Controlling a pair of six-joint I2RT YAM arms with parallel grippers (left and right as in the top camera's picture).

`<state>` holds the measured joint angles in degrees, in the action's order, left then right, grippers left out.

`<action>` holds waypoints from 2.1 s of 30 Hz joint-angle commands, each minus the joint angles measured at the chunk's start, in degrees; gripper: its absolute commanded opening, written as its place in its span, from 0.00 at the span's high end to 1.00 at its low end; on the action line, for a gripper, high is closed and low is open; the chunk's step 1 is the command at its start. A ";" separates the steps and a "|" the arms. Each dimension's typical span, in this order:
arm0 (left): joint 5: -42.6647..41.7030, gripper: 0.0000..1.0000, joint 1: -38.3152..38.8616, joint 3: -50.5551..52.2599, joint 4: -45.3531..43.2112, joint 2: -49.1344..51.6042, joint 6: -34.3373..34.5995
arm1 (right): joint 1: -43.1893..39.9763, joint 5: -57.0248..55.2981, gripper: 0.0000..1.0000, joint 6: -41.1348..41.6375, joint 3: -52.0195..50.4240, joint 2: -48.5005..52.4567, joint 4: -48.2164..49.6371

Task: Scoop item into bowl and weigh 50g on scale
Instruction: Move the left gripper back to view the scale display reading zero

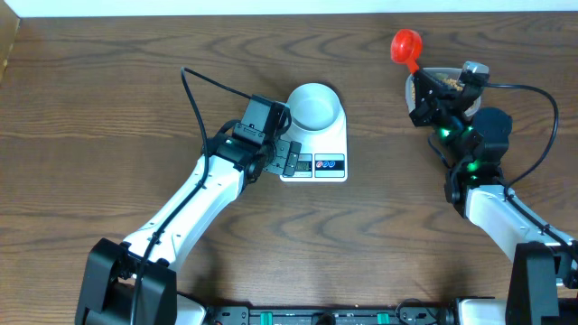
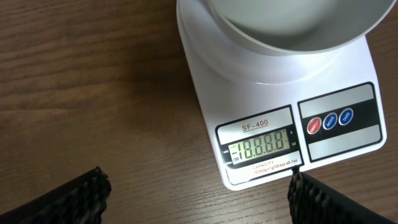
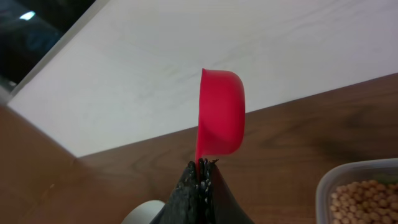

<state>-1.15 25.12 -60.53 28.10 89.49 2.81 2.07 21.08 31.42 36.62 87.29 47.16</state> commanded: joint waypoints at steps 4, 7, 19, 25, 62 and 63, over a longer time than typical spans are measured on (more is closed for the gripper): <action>0.35 0.06 -0.15 -0.83 0.13 -0.92 0.04 | -0.11 4.35 0.99 -5.16 1.11 0.17 -0.07; 0.35 0.06 -0.15 -0.83 0.15 -0.92 0.04 | -0.09 4.37 0.99 -6.93 1.11 0.17 -0.07; 0.35 0.05 -0.15 -0.83 0.13 -0.92 0.04 | -0.09 6.25 0.99 -10.51 1.11 0.17 0.15; 0.35 0.05 -0.15 -0.83 0.15 -0.92 0.04 | -0.11 6.03 0.99 -10.75 1.11 0.17 0.17; 0.35 0.05 -0.15 -0.83 -0.70 -0.87 0.02 | 0.26 6.08 0.99 -14.36 1.11 0.17 0.13; 0.35 0.05 -0.15 -0.83 -0.70 -0.87 0.02 | 0.26 6.08 0.99 -14.36 1.11 0.17 0.13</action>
<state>-1.15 25.12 -60.53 27.22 89.49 2.81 2.11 27.22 18.44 36.62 87.29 47.16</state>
